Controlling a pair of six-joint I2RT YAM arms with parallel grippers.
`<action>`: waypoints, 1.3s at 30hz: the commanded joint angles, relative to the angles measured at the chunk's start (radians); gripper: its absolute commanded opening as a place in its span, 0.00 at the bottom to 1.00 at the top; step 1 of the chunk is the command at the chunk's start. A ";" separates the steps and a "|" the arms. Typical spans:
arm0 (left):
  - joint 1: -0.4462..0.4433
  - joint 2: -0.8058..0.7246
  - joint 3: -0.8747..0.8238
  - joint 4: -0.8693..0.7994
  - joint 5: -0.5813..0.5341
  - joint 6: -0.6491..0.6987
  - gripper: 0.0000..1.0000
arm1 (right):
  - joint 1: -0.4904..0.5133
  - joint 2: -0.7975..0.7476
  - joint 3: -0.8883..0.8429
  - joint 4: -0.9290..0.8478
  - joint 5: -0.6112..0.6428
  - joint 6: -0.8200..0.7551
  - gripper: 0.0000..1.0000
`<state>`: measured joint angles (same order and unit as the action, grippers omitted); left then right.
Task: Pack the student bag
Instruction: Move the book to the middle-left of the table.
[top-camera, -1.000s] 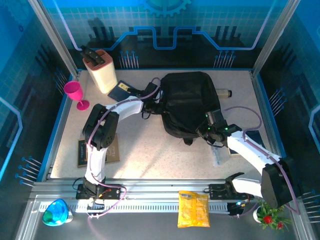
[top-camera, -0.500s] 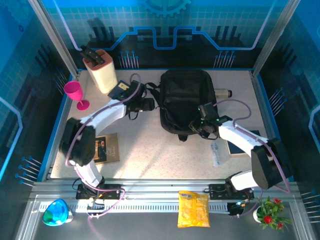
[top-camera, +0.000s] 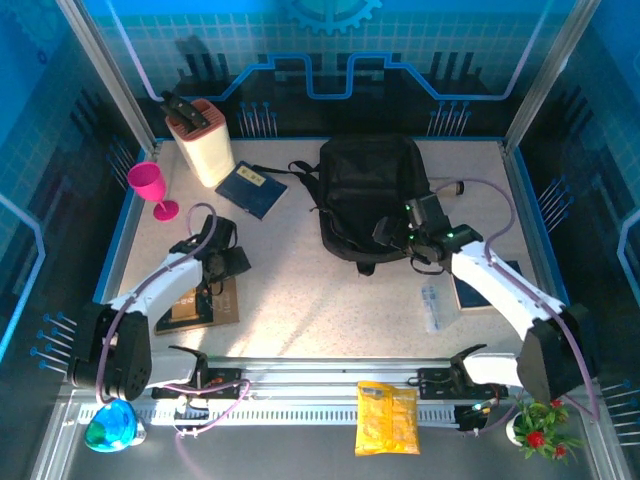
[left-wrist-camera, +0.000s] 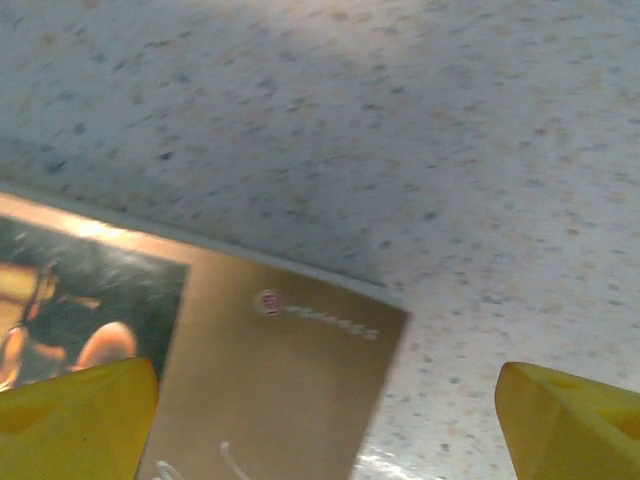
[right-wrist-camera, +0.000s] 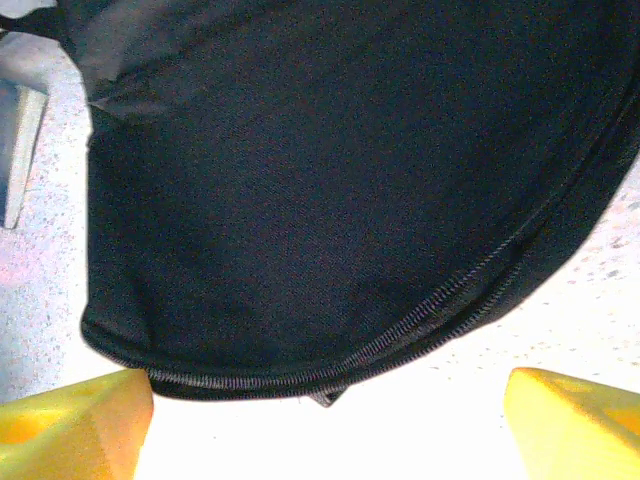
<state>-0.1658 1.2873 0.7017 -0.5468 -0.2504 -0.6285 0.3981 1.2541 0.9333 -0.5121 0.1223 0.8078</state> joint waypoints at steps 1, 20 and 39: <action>0.024 -0.001 -0.033 0.026 0.025 -0.040 0.88 | -0.012 -0.042 0.036 -0.091 0.057 -0.103 0.93; -0.203 0.250 0.034 0.174 0.289 -0.059 0.72 | -0.007 -0.012 0.094 -0.056 0.008 -0.118 0.93; -0.240 -0.022 0.053 0.014 0.222 -0.118 0.77 | 0.222 0.232 0.274 0.024 -0.056 -0.300 0.86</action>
<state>-0.4927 1.3327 0.8108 -0.4309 -0.0082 -0.7349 0.5564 1.4319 1.1439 -0.5198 0.1028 0.5888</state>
